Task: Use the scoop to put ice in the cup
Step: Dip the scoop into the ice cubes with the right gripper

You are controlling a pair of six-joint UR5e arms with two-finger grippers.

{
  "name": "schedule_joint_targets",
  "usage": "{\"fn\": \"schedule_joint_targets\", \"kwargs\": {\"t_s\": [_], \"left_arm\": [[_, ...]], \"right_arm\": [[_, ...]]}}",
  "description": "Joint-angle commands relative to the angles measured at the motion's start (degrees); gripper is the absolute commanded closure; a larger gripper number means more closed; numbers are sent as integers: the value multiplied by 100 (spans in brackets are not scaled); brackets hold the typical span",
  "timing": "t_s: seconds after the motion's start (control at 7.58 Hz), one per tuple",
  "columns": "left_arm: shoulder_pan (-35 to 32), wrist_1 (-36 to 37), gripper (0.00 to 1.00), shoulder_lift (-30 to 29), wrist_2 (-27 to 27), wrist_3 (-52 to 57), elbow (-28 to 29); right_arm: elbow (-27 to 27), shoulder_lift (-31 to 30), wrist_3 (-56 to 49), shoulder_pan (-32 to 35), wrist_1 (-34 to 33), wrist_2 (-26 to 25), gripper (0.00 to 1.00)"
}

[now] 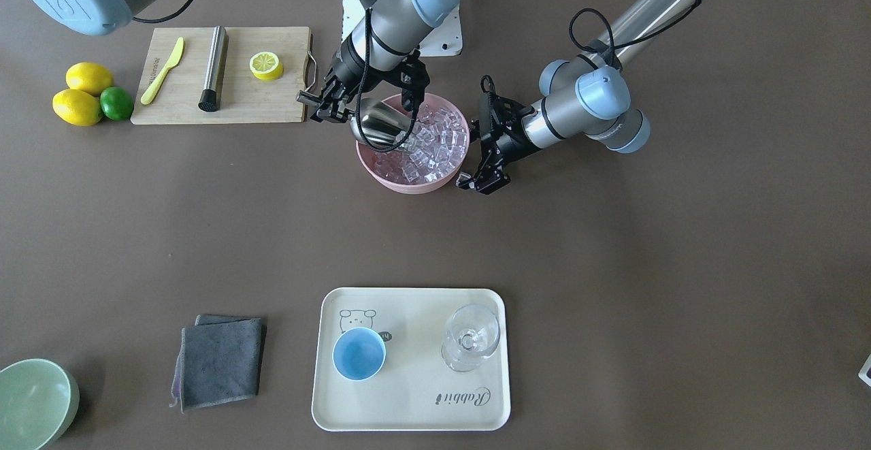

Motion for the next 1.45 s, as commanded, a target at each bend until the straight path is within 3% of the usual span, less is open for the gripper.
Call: {"fn": "schedule_joint_targets", "kwargs": {"t_s": [0.0,0.53,1.32], "left_arm": [[0,12,2,-5,0,0,-4],[0,100,2,-22,0,9,-30],[-26,372,2,4,-9,193,-153]], "right_arm": [[599,-404,543,0,189,110,100],[1427,-1081,967,9,461,216,100],[1393,-1310,1720,17,1407,295,100]]}}
